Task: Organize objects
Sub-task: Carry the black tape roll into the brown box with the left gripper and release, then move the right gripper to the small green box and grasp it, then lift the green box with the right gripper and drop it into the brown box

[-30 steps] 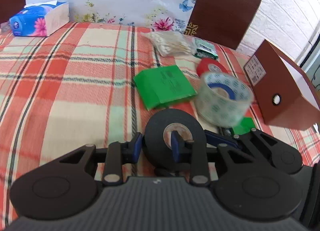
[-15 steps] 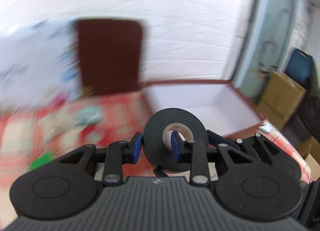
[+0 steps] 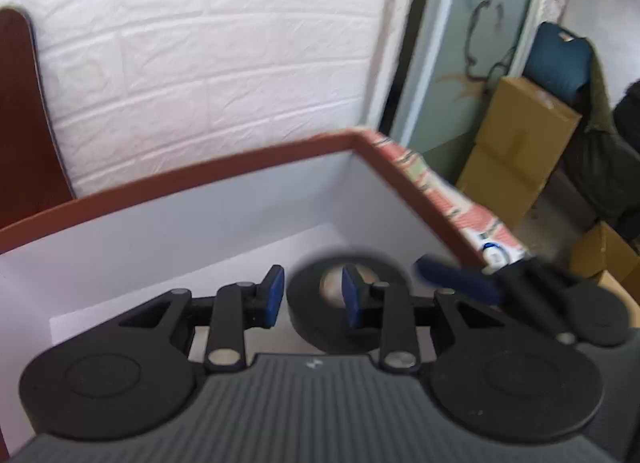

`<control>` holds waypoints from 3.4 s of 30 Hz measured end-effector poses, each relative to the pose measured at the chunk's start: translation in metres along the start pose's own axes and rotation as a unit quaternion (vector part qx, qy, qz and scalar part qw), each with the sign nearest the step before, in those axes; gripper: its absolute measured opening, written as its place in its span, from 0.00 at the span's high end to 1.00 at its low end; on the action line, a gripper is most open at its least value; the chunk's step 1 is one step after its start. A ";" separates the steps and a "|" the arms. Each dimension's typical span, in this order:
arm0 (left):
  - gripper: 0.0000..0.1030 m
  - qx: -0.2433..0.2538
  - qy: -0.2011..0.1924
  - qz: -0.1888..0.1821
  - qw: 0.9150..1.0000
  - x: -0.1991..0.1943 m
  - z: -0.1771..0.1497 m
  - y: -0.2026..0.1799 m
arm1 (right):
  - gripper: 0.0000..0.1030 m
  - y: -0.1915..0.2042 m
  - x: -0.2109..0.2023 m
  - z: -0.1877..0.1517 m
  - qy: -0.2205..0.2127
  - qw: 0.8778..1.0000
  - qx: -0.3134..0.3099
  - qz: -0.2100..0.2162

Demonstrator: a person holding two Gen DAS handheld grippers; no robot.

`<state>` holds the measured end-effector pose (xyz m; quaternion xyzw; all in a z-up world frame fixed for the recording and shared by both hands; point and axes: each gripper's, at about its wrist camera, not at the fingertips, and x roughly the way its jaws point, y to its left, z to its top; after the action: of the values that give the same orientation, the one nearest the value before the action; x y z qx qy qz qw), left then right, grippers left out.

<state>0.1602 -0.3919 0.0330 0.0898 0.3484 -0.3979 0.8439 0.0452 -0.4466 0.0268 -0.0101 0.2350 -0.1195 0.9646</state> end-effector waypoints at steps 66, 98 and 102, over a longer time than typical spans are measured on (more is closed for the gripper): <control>0.86 -0.187 0.087 -0.050 0.977 -0.173 -0.218 0.105 | 0.87 0.201 -0.114 -0.127 0.036 0.984 -0.084 0.156; 0.68 -0.082 -0.040 -0.027 0.995 -0.195 -0.089 0.079 | 0.41 0.144 -0.097 -0.042 -0.132 0.986 -0.076 0.064; 0.68 -0.072 -0.039 -0.018 0.996 -0.158 -0.060 0.079 | 0.41 0.122 -0.062 -0.029 -0.108 0.992 -0.041 0.049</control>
<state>0.1174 -0.2175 0.0823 0.0069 0.3451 -0.3898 0.8538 0.0062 -0.3121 0.0202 -0.0511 0.1340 -0.0608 0.9878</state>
